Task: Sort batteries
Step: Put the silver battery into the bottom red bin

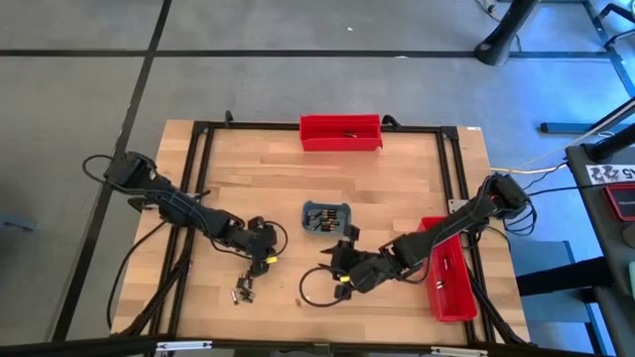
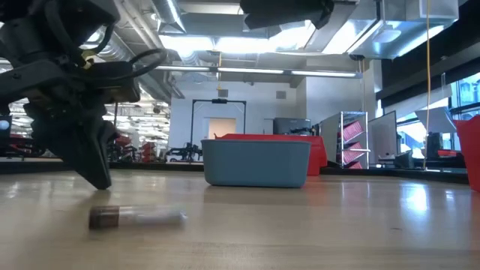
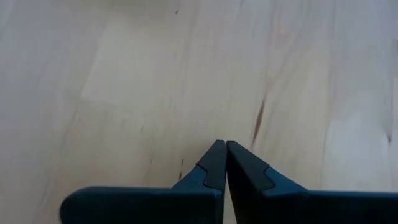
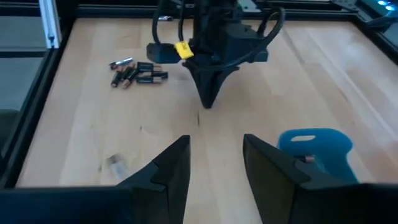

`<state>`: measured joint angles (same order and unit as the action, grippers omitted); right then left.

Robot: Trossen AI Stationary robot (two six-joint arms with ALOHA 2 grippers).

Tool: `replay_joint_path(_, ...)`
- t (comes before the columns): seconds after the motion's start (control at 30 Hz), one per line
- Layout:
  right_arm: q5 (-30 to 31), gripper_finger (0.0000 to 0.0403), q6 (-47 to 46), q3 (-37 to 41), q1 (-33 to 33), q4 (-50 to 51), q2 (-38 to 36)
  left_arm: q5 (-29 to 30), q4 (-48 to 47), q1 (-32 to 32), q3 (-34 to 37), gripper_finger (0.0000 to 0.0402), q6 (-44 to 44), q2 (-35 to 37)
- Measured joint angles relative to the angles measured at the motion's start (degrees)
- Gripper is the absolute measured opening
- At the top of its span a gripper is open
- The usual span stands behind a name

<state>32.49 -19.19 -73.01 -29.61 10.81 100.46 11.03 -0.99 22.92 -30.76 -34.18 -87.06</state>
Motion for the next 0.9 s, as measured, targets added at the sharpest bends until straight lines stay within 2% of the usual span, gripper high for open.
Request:
replay_joint_path(0.13,-1.09,0.015,-0.01,0.0,-1.08,0.64,0.01,-0.22,1.75,0.08,0.11,0.0038,3.73,2.27)
replay_joint_path(0.33,-6.59,0.015,-1.02,4.02,-4.04,-0.53,0.49,-0.15,7.64,1.93,0.04,0.0088,7.7,3.81)
replay_joint_path(0.5,-5.19,0.015,-8.07,6.92,-6.17,-0.77,0.49,0.54,7.7,2.38,0.02,0.0101,6.97,3.88)
replay_joint_path(0.6,-7.31,0.015,-11.98,8.27,-6.87,-0.92,0.49,0.66,7.6,2.34,0.02,0.01,6.68,3.88)
replay_joint_path(0.73,-15.88,0.015,-12.2,9.73,-6.86,-4.12,2.37,0.73,7.63,2.34,0.02,0.0095,7.42,3.88)
replay_joint_path(0.9,-31.25,0.015,-6.32,10.2,-6.82,-13.73,10.57,0.79,7.85,2.34,0.04,0.0096,7.14,3.88)
